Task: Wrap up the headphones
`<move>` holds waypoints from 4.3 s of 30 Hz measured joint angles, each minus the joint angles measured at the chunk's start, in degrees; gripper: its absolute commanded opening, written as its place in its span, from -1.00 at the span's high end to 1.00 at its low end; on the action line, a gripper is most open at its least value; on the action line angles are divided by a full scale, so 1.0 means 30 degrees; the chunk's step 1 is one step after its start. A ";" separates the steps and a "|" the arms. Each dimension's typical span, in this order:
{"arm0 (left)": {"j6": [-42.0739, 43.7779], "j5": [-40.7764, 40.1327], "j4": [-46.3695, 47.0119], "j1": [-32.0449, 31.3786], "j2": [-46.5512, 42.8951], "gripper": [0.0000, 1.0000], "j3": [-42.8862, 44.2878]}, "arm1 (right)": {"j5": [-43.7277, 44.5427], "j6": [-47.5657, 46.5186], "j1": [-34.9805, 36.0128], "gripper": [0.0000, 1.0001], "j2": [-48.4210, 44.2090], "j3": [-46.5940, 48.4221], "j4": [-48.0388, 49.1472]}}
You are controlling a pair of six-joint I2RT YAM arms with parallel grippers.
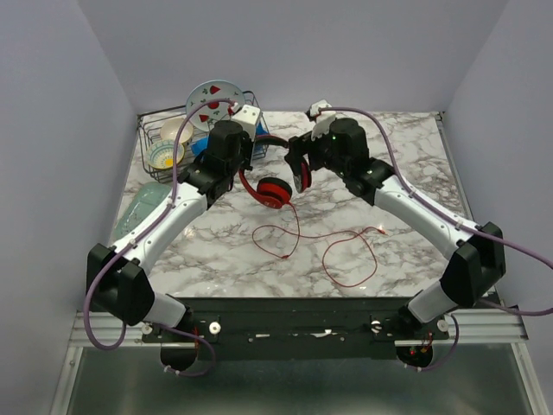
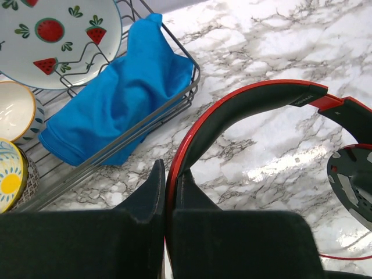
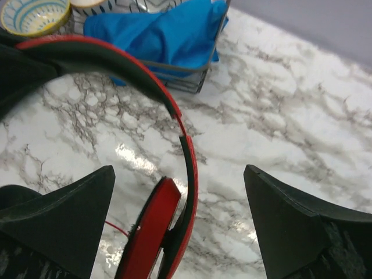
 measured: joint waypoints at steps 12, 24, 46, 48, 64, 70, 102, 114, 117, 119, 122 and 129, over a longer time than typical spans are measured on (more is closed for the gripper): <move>-0.0794 -0.1166 0.0605 0.0000 -0.0663 1.00 -0.0102 | 0.0182 0.2929 0.0007 -0.14 0.1428 -0.1137 -0.0073; -0.0554 -0.0852 0.0576 0.0007 -0.0772 -0.47 -0.0517 | 0.1086 0.1209 0.0044 0.99 0.1792 -0.1137 -0.0102; 0.1632 0.1093 -0.0109 0.0022 0.0517 0.29 -0.0517 | 0.1530 -0.4896 0.0080 0.99 0.1785 0.0867 -0.1683; 0.1632 0.1078 -0.0160 0.0036 0.0576 0.45 -0.0517 | 0.1464 -0.5166 0.0073 0.99 0.1785 0.0867 -0.1843; -0.1552 0.1107 -0.1741 0.0539 0.0590 1.00 0.0823 | -0.0102 -0.5384 0.0095 -1.00 0.1464 0.2565 -0.2368; -0.2433 0.1719 -0.2987 0.2499 0.1851 1.00 0.3563 | -0.1588 -0.5479 0.0357 -1.00 -0.1443 0.1894 -0.1464; -0.3905 0.2208 -0.8021 0.5129 0.2229 1.00 1.8433 | -0.1668 -0.3789 0.1632 -0.50 0.1246 -1.0360 1.1650; -0.4459 0.2557 -0.8174 0.5581 0.2251 1.00 1.9336 | -0.0794 -0.3315 0.1894 0.85 0.1712 -1.1264 1.1016; -0.4663 0.2579 -0.7847 0.5719 0.2215 1.00 1.8855 | 0.0007 -0.3249 0.2186 0.99 0.1770 -1.1052 0.9588; -0.4612 0.2514 -0.7257 0.5748 0.2200 1.00 1.7894 | 0.0903 -0.3293 0.2783 0.99 0.1807 -1.0251 0.7541; -0.4131 0.2062 -0.6200 0.5756 0.2259 1.00 1.5948 | 0.2783 -0.3672 0.4131 0.99 0.1457 -0.8918 0.4444; -0.0656 0.0372 -0.3592 0.5734 0.3847 1.00 1.0120 | 0.8007 -0.4787 0.5319 0.99 -0.3555 -0.6921 -0.2725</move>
